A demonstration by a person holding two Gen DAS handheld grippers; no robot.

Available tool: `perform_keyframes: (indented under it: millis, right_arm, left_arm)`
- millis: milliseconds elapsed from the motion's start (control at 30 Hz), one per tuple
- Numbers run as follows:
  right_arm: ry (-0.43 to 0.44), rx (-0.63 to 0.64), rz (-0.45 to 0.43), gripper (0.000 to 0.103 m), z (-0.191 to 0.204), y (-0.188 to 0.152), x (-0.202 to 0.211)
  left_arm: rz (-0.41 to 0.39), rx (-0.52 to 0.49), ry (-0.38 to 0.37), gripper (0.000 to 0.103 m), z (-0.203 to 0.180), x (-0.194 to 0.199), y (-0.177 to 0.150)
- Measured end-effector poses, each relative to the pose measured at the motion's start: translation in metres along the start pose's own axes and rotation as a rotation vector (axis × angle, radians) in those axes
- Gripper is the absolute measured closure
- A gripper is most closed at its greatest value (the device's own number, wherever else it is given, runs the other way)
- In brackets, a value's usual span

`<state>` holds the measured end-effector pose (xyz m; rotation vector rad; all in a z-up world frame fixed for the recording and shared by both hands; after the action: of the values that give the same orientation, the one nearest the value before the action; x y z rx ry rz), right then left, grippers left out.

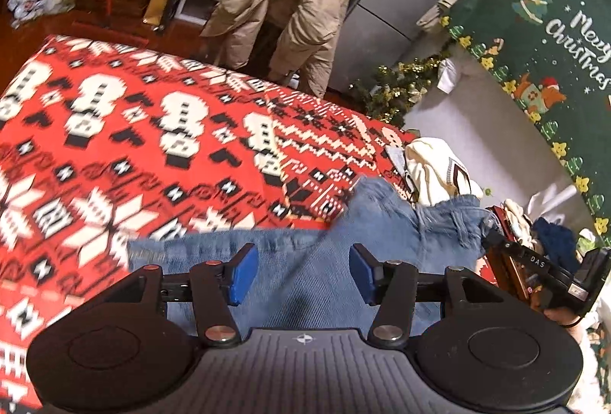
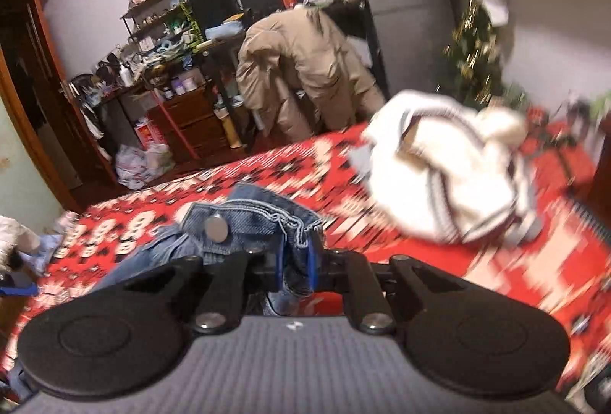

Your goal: Fold clothes

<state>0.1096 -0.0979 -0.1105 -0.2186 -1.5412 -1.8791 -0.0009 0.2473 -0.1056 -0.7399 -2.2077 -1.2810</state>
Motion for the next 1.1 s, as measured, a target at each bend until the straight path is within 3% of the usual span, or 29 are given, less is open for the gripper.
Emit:
perform_keyframes:
  millis: [100, 200, 267, 367, 533, 700, 800, 867, 900, 933, 967, 1100]
  right_arm:
    - [-0.055, 0.057, 0.047, 0.09, -0.011, -0.004, -0.005]
    - [-0.082, 0.052, 0.12, 0.09, -0.023, -0.028, -0.007]
    - [-0.1, 0.039, 0.152, 0.091, -0.036, -0.045, -0.001]
    - [-0.137, -0.008, 0.212, 0.092, -0.052, -0.075, 0.011]
    - [-0.222, -0.017, 0.281, 0.094, -0.076, -0.116, 0.022]
    - [-0.224, -0.027, 0.287, 0.094, -0.082, -0.12, 0.024]
    - [-0.213, -0.043, 0.285, 0.094, -0.084, -0.119, 0.024]
    - [-0.202, -0.064, 0.283, 0.093, -0.086, -0.119, 0.025]
    - [-0.198, -0.071, 0.282, 0.093, -0.087, -0.118, 0.024]
    - [-0.194, -0.079, 0.281, 0.093, -0.087, -0.117, 0.023]
    - [-0.191, -0.084, 0.28, 0.093, -0.087, -0.116, 0.023]
    - [-0.183, -0.093, 0.277, 0.093, -0.087, -0.116, 0.023]
  left_arm:
    - [0.016, -0.043, -0.052, 0.051, -0.012, -0.027, 0.014]
    - [0.058, -0.096, -0.121, 0.043, -0.029, -0.064, 0.023]
    - [0.089, -0.153, -0.126, 0.043, -0.038, -0.09, 0.026]
    - [0.146, -0.246, -0.126, 0.043, -0.05, -0.127, 0.02]
    - [0.225, -0.341, -0.22, 0.041, -0.076, -0.158, -0.002]
    - [0.247, -0.489, -0.122, 0.038, -0.081, -0.182, -0.018]
    - [0.239, -0.48, -0.098, 0.038, -0.076, -0.192, -0.015]
    - [0.238, -0.465, -0.088, 0.042, -0.072, -0.197, -0.012]
    - [0.243, -0.471, -0.071, 0.051, -0.069, -0.201, -0.012]
    - [0.253, -0.486, -0.047, 0.069, -0.067, -0.205, -0.012]
    - [0.259, -0.502, -0.039, 0.074, -0.067, -0.208, -0.013]
    - [0.289, -0.603, -0.036, 0.068, -0.077, -0.209, -0.022]
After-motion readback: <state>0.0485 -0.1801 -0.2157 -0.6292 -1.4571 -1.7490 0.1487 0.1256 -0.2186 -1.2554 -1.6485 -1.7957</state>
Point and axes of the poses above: each gripper's, at about its wrist camera, not at the fingertips, and x roughly against the way its jaws point, z to its left, y to its top, the point moved 8 cm from there along -x, roughly the way its jaws point, and after that the axes turned 4 degrees about -x, right-handed, at the moved point
